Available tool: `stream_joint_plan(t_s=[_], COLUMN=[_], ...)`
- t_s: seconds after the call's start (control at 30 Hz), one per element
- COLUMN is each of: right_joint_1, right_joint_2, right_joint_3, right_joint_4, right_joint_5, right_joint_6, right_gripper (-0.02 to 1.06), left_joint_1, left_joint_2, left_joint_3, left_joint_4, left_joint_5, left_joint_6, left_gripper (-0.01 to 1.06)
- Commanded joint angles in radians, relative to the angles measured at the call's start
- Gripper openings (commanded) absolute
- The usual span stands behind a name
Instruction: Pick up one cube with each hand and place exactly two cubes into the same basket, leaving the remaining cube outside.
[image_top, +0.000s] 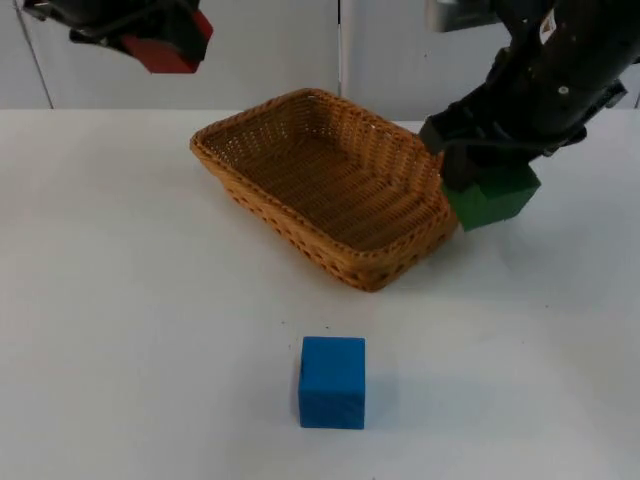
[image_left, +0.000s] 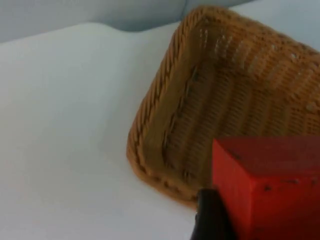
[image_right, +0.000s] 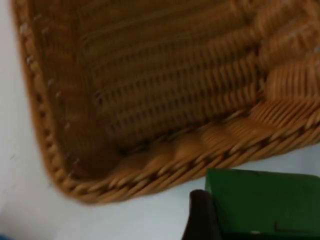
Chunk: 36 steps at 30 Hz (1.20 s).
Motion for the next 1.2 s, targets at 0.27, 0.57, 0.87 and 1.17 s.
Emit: stream_joint_plan(t_s=[0.27,0.57,0.87,1.17], right_joint_1=[-0.015,-0.015,-0.013,-0.013], right_joint_2=[0.145,0.250,0.288,0.318], right_joint_3=[-0.212,-0.276,-0.276,-0.276], right_joint_4=[0.062,0.084,0.102,0.102], right_joint_5=[0.006,-0.056,-0.119,-0.170], right_joint_6=[-0.074,-0.106,-0.109,-0.109], right_gripper=[0.00,0.00,0.00,0.00], left_joint_1=[-0.058,-0.067,-0.093,-0.098], left_joint_2=[0.213,0.348,0.423,0.459], left_joint_3=[-0.225,-0.334,-0.353,-0.353], left_joint_4=[-0.031,-0.110,-0.133,-0.138], left_joint_5=[0.060,0.092,0.086,0.085], left_joint_6=[0.004,0.008,0.063,0.067], left_gripper=[0.00,0.00,0.00,0.00])
